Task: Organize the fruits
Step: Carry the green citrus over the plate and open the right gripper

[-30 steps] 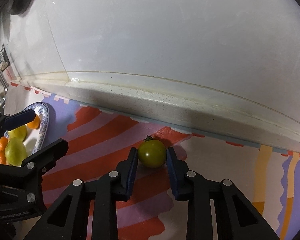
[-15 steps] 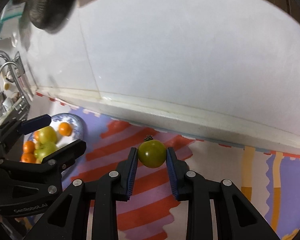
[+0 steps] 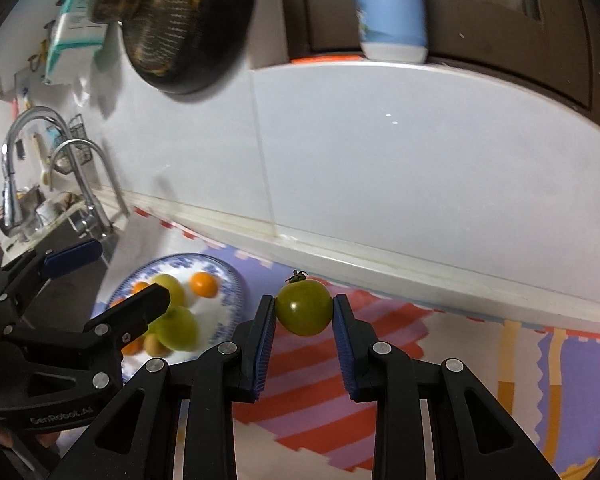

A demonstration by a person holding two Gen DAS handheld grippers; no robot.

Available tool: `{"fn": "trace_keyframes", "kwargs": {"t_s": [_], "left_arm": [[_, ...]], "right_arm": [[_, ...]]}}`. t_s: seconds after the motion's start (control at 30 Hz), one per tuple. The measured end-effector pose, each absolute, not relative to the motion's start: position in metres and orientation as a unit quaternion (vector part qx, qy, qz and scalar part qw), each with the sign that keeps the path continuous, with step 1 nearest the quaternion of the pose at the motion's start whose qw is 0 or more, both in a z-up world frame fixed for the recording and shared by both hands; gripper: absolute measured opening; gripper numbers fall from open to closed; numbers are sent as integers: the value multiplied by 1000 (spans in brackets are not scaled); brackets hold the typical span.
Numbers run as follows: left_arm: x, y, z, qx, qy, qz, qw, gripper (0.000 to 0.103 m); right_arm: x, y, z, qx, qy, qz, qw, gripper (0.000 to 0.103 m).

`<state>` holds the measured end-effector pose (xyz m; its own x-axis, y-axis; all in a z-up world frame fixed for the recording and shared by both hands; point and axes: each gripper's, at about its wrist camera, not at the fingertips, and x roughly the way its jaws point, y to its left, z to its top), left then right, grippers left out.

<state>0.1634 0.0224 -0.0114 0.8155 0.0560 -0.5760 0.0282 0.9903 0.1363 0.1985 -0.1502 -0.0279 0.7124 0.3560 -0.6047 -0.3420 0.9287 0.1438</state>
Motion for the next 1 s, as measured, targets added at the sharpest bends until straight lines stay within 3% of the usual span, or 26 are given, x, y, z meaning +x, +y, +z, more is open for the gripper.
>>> {"fn": "trace_keyframes", "kwargs": {"t_s": [0.33, 1.0], "left_arm": [[148, 79, -8, 60, 307, 84, 946, 94], [170, 142, -51, 31, 350, 154, 923, 94]], "right_arm": [[201, -95, -23, -5, 330, 234, 914, 30], [259, -9, -91, -40, 408, 279, 869, 30]]}}
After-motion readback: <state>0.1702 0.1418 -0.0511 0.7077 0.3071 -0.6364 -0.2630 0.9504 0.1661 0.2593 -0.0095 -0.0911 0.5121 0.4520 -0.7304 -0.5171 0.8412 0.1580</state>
